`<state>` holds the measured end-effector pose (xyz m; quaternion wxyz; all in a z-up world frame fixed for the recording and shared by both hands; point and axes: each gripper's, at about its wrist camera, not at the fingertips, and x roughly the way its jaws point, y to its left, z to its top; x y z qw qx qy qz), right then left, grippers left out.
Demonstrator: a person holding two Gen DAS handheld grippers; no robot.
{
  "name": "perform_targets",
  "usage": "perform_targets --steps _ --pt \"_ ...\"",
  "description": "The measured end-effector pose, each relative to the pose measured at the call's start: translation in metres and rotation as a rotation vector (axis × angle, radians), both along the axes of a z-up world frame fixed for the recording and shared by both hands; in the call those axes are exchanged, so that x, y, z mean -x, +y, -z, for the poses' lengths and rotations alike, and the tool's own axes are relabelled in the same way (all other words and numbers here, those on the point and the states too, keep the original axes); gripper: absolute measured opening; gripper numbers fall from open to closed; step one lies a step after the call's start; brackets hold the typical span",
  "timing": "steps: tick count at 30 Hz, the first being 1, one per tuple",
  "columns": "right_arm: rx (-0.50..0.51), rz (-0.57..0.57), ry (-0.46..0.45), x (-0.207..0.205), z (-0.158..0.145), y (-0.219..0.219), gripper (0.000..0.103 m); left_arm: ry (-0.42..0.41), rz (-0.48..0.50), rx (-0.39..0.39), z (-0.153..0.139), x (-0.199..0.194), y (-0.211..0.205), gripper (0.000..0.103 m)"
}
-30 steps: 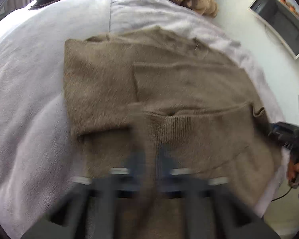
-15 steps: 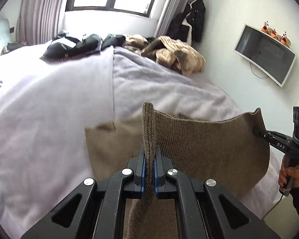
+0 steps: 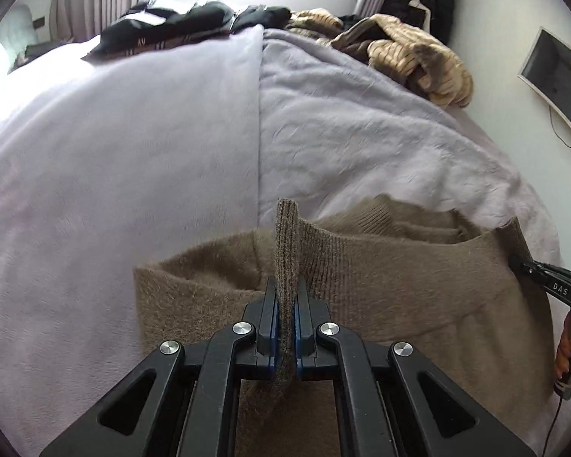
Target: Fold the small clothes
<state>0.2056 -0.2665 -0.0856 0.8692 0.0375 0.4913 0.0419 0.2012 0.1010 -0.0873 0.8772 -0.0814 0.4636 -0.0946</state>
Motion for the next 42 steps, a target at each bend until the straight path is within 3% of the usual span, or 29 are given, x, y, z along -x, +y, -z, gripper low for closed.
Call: perform_targets --steps 3,4,5,7,10,14,16,21,23,26,30,33,35,39,40,41,42 --pt "-0.034 0.046 -0.005 0.000 0.009 -0.012 0.014 -0.005 -0.005 0.005 0.005 0.001 0.002 0.010" --pt "-0.034 0.062 -0.005 0.000 0.008 -0.016 0.026 -0.005 -0.017 -0.012 0.004 0.000 0.004 0.023" --pt "-0.034 0.082 -0.006 0.000 0.007 -0.021 0.034 -0.007 -0.035 -0.033 0.003 0.000 0.006 0.048" --pt "0.008 0.153 -0.008 0.001 0.003 -0.033 0.038 -0.037 -0.117 -0.099 -0.002 0.003 0.018 0.080" --pt "0.065 0.269 -0.011 0.010 -0.007 -0.048 0.038 -0.035 -0.161 -0.082 -0.010 0.011 0.038 0.080" --pt "-0.075 0.297 -0.057 0.044 -0.030 -0.059 0.038 -0.030 -0.147 -0.021 -0.025 0.040 0.053 0.080" --pt "-0.116 0.266 -0.083 0.065 -0.041 -0.052 0.038 -0.031 -0.104 0.003 -0.031 0.060 0.050 0.080" --pt "-0.168 0.063 -0.117 0.125 -0.050 -0.001 0.038 0.003 -0.026 0.037 -0.030 0.103 0.036 0.080" --pt "-0.163 -0.006 -0.073 0.144 -0.037 0.019 0.038 0.032 -0.023 0.046 -0.022 0.117 0.034 0.080" --pt "-0.175 0.022 0.011 0.168 -0.012 0.018 0.038 0.073 -0.045 0.051 -0.010 0.133 0.038 0.080" --pt "-0.420 0.134 0.017 0.217 -0.004 -0.019 0.043 0.097 -0.015 0.137 -0.004 0.156 0.047 0.080" --pt "-0.619 0.249 0.034 0.242 0.008 -0.050 0.062 0.138 0.018 0.174 0.005 0.162 0.048 0.080" --pt "-0.715 0.309 0.043 0.244 0.019 -0.064 0.064 0.159 0.012 0.180 0.012 0.164 0.049 0.080" --pt "-0.860 0.427 0.023 0.229 0.036 -0.079 0.064 0.166 -0.015 0.270 0.017 0.166 0.054 0.080" --pt "-0.878 0.456 0.022 0.225 0.041 -0.081 0.064 0.166 -0.024 0.295 0.017 0.167 0.055 0.076" --pt "-0.885 0.485 0.029 0.218 0.045 -0.081 0.057 0.168 -0.025 0.304 0.016 0.167 0.056 0.054" --pt "-0.865 0.492 0.043 0.212 0.045 -0.080 0.041 0.178 -0.019 0.304 0.017 0.166 0.055 0.040"
